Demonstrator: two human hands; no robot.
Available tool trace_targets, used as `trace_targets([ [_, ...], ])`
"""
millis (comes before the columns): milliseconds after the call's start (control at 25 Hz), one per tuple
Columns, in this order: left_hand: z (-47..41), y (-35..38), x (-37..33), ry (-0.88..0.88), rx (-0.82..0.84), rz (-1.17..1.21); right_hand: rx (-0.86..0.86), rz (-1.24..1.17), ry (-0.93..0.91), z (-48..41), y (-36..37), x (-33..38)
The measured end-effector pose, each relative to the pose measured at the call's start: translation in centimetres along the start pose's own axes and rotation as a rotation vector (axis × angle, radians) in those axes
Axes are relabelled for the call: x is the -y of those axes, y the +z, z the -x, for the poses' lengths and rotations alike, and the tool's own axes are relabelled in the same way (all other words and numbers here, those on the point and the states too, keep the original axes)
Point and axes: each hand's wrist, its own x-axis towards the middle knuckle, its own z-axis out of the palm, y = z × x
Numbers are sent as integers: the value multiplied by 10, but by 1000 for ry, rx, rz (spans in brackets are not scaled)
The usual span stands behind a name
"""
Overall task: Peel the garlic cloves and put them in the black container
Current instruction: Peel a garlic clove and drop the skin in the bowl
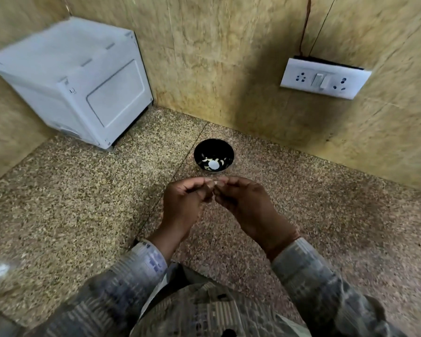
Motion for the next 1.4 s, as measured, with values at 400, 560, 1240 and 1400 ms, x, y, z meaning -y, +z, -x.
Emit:
trace_targets([
  [400,8,17,-56,-378,179,500,-33,52,-358,20,1,27],
  [560,12,13,-61,-370,258,536,22,-184,-207,28,8,29],
  [1240,37,14,-56,-24,183,110,106,-336,13,43,11,23],
  [1400,31,10,-56,219,103,-201,36,-288,4,44,9,18],
])
